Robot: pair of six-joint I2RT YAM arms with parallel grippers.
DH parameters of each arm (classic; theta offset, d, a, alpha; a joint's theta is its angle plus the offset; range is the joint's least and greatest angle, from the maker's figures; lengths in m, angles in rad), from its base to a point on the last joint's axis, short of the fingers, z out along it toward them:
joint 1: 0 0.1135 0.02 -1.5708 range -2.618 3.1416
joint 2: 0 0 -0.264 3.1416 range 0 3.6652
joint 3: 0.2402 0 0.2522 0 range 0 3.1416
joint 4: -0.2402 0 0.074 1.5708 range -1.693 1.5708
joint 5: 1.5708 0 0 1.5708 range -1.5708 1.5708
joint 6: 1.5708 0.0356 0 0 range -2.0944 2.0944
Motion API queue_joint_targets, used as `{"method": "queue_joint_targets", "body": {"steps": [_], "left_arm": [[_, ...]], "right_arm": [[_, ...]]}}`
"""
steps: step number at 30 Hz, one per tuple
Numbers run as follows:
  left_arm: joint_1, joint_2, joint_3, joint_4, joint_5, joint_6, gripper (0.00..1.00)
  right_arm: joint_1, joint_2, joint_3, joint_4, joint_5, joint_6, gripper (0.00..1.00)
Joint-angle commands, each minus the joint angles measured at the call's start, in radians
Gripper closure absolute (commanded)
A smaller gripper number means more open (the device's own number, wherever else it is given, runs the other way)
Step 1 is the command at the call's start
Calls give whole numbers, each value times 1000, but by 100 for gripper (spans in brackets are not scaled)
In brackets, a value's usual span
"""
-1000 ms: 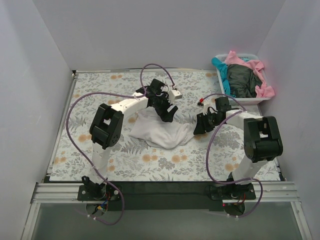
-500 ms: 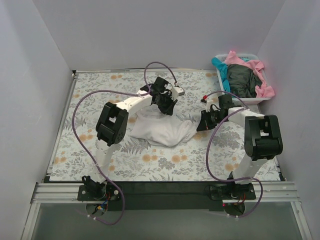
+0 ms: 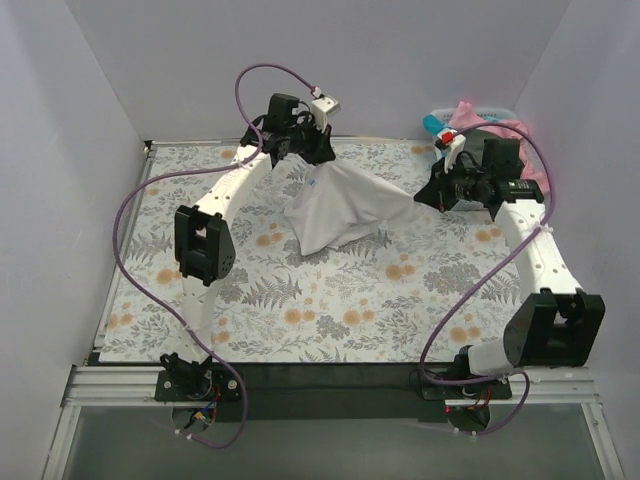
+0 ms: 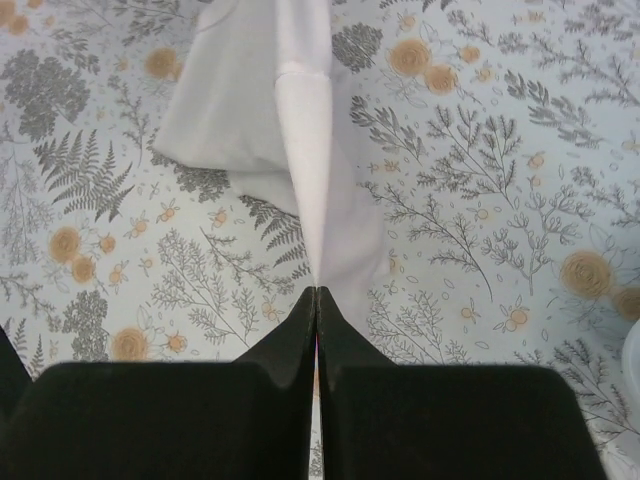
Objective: Fold and stack the t-shirts
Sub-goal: Flatten the tshirt out
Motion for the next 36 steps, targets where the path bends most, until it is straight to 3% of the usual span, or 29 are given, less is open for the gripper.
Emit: {"method": "queue_joint_targets", "body": {"steps": [1,3,9,10,13,14,16,18,19,23,30,34,35,36], "left_arm": [[37,-153,5,5,73,-33,100],[51,-236,-65,-3,156,-20,100],[71,-688,-546,-172,305,221,100],[76,-745,-690,-239,314,249,100],[85,-950,-890,-358,250,371,100],[87,-1001,-1023,-370,224,387,100],[100,-1115,-1140,-373,143,419,100],[105,-1162,-1292,-365,83,445,100],[108,-1194,-1337,-347,52,445,100],[125,-1212,-1452,-318,-50,465,100],[159,-1169,-1458,-305,-156,360,97],[180,-1161,-1353,-267,-121,236,73],[180,-1153,-1330,-249,-115,170,58],[182,-1128,-1311,-224,-112,127,50]], "right_arm": [[39,-120,24,-197,-61,-133,99],[102,-218,-19,-244,-52,-179,99],[591,-410,-219,-226,88,-188,99],[695,-411,-255,-215,105,-179,99],[780,-378,-301,-124,108,-161,99],[793,-363,-296,-117,103,-168,99],[816,-306,-267,-119,105,-193,74],[814,-256,-207,-119,152,-185,46],[807,-240,-190,-121,174,-182,43],[683,-164,-150,-89,163,-182,36],[456,297,123,-81,135,-37,35],[413,487,334,-80,145,36,31],[413,543,362,-80,157,43,29],[413,568,388,-80,163,60,26]]}}
